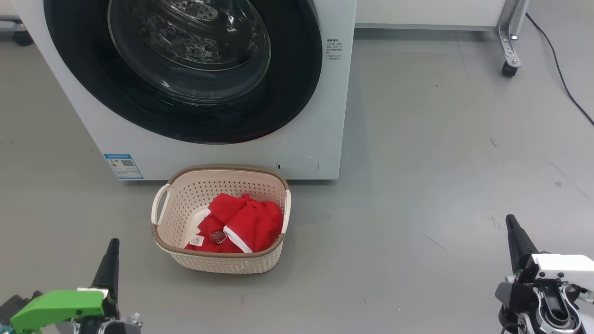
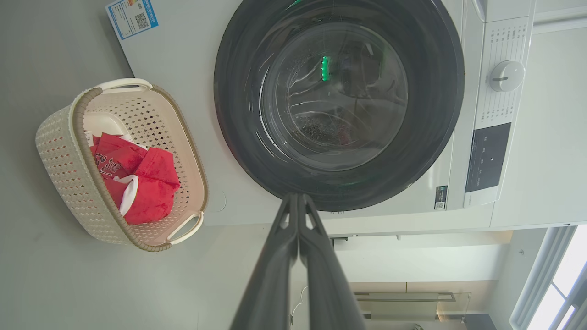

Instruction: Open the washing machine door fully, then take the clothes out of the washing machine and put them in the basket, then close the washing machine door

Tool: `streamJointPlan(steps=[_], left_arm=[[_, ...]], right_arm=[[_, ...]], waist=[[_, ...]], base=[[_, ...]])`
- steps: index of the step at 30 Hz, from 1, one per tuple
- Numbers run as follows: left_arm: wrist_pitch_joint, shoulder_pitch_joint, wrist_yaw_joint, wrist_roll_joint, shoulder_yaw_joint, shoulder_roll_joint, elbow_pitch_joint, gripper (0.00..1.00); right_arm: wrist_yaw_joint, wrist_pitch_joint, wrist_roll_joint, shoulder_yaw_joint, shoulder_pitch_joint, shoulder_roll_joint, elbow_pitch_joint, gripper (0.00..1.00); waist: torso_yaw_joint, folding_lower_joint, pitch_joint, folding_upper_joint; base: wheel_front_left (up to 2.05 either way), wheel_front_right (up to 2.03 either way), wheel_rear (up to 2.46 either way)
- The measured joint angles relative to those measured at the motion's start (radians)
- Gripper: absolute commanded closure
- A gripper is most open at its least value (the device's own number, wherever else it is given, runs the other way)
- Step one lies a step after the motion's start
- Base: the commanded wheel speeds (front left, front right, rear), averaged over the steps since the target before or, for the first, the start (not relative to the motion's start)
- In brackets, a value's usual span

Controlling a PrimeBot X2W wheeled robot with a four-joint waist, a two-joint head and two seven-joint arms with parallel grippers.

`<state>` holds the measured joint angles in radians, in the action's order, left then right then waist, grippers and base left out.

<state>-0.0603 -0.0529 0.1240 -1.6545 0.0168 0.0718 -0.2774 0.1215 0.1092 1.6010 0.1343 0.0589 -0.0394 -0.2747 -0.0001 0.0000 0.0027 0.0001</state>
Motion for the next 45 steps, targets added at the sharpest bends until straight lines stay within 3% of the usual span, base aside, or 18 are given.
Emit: streamJointPlan(steps=[45], left_arm=[[0.000, -0.002, 0.000, 0.000, 0.004, 0.000, -0.002, 1.00]], right_arm=[[0.000, 0.000, 0.000, 0.000, 0.000, 0.000, 0.000, 1.00]], waist=[[0.000, 0.0000, 0.000, 0.0000]], base=[[0.00, 0.00, 0.00]])
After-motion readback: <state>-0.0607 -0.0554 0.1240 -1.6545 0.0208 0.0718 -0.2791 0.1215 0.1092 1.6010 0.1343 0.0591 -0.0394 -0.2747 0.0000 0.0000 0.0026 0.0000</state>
